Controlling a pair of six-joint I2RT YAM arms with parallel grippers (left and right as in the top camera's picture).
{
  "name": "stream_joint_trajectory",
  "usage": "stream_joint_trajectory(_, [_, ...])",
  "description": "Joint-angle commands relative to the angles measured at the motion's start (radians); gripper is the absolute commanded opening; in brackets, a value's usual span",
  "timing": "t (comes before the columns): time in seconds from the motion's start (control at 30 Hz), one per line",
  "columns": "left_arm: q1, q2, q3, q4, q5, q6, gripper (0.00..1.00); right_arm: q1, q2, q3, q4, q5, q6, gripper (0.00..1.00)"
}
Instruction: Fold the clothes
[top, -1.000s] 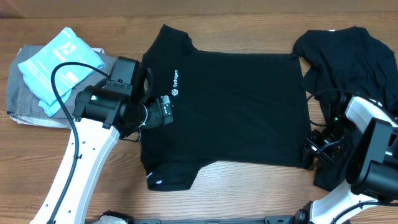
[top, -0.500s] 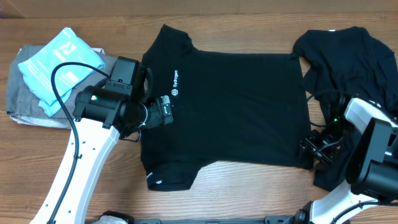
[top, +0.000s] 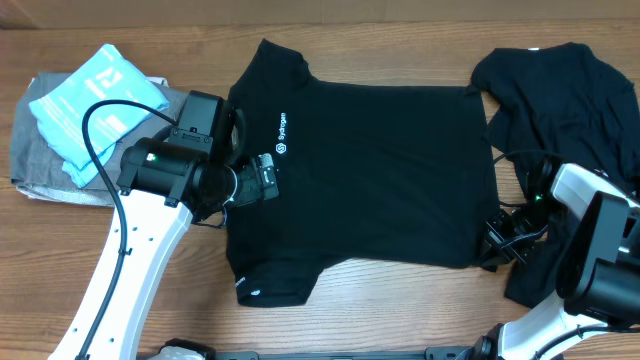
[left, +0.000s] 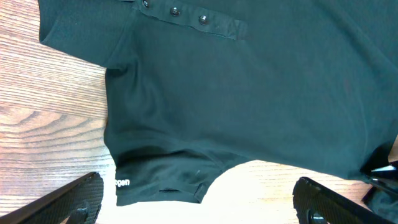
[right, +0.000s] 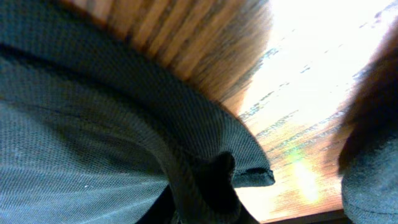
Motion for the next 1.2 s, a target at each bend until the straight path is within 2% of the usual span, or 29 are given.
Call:
stream_joint_trajectory(0.0, [0.004, -0.014, 0.016, -0.002, -0.004, 0.005, 1.00, -0.001, 0.013, -0.034, 0.021, 0.060, 0.009, 0.15])
stream_joint_trajectory(0.1, [0.004, -0.014, 0.016, -0.002, -0.004, 0.005, 1.00, -0.001, 0.013, -0.034, 0.021, 0.060, 0.009, 0.15])
stream_joint_trajectory(0.23, [0.004, -0.014, 0.016, -0.002, -0.003, 0.005, 1.00, -0.001, 0.013, -0.034, 0.022, 0.060, 0.009, 0.04])
stream_joint_trajectory(0.47, [0.004, -0.014, 0.016, 0.000, -0.003, 0.002, 1.00, -0.001, 0.013, -0.034, 0.025, 0.059, 0.009, 0.04])
stream_joint_trajectory(0.67, [0.004, -0.014, 0.017, 0.106, 0.003, -0.012, 1.00, -0.001, 0.013, -0.034, 0.028, 0.042, 0.010, 0.04])
stream_joint_trajectory(0.8, [0.005, -0.014, 0.017, 0.063, -0.010, 0.108, 1.00, -0.001, 0.013, -0.034, 0.029, 0.039, 0.010, 0.04])
stream_joint_trajectory(0.83, [0.006, -0.014, 0.017, 0.045, -0.002, 0.116, 0.93, -0.001, 0.013, -0.034, 0.029, 0.039, 0.010, 0.04])
stream_joint_trajectory(0.9, [0.006, -0.016, 0.017, -0.004, 0.002, 0.115, 0.47, -0.001, 0.013, -0.034, 0.033, 0.039, 0.010, 0.04])
stream_joint_trajectory(0.93, [0.006, -0.015, 0.016, -0.034, -0.005, 0.107, 0.38, -0.001, 0.013, -0.034, 0.036, 0.039, 0.010, 0.04])
stream_joint_trajectory(1.03, [0.006, -0.015, 0.002, -0.121, -0.032, 0.081, 0.49, -0.001, 0.013, -0.034, 0.040, 0.039, 0.010, 0.04])
stream_joint_trajectory(1.17, [0.006, -0.015, -0.072, -0.169, -0.023, 0.054, 0.59, -0.001, 0.013, -0.034, 0.039, 0.021, 0.009, 0.04])
